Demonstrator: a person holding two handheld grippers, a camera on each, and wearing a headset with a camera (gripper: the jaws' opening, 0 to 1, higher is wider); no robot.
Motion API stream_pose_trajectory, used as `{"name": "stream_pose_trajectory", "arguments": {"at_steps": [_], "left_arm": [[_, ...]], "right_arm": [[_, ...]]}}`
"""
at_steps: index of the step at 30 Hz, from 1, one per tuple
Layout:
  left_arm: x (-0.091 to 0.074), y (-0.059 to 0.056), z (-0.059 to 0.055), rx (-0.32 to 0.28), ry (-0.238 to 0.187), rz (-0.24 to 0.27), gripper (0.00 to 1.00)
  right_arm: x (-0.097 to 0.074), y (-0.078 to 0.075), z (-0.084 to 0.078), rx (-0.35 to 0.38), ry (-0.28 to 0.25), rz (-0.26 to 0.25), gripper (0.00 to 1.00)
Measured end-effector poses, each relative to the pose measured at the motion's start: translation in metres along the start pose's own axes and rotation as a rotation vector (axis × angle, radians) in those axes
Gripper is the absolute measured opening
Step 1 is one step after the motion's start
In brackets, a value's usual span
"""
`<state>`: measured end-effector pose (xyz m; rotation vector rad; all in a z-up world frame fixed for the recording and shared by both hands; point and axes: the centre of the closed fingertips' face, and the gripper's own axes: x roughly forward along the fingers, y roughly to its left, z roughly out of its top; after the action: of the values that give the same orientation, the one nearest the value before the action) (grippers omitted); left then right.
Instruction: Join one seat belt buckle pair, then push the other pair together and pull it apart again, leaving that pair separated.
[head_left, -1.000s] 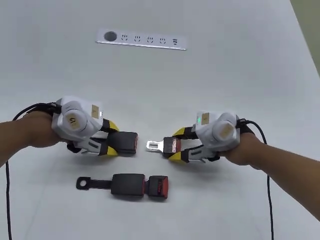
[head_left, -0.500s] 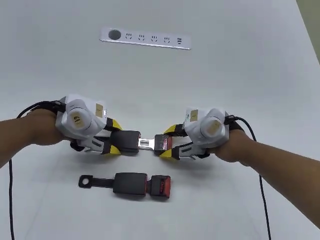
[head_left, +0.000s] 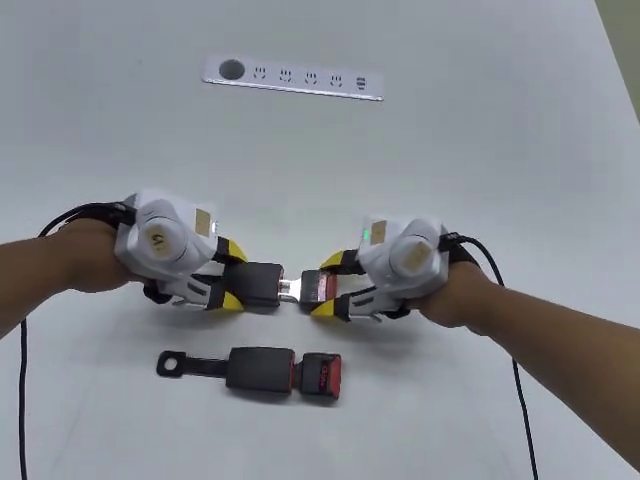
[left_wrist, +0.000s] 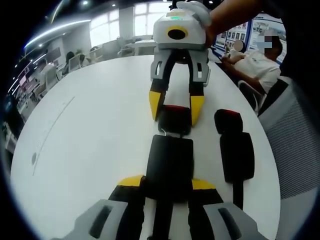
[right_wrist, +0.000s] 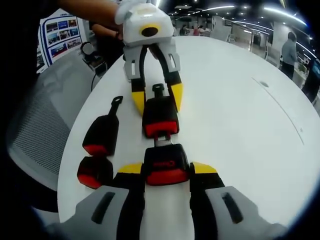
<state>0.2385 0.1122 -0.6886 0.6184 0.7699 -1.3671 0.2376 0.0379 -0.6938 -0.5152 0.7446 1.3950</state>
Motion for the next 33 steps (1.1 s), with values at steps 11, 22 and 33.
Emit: {"name": "stream_pose_trajectory", "arguments": {"at_steps": [11, 22, 33], "left_arm": [[0.0, 0.001, -0.002, 0.007, 0.002, -0.01, 0.34], [0.003, 0.001, -0.002, 0.026, 0.002, -0.031, 0.33], [0.002, 0.0, 0.001, 0.036, 0.012, -0.049, 0.33]], "right_arm": [[0.005, -0.002, 0.005, 0.007, -0.01, 0.004, 0.33], [0.01, -0.002, 0.013, 0.015, -0.01, 0.007, 0.32], [0.01, -0.001, 0.018, 0.016, 0.023, -0.008, 0.32]]}}
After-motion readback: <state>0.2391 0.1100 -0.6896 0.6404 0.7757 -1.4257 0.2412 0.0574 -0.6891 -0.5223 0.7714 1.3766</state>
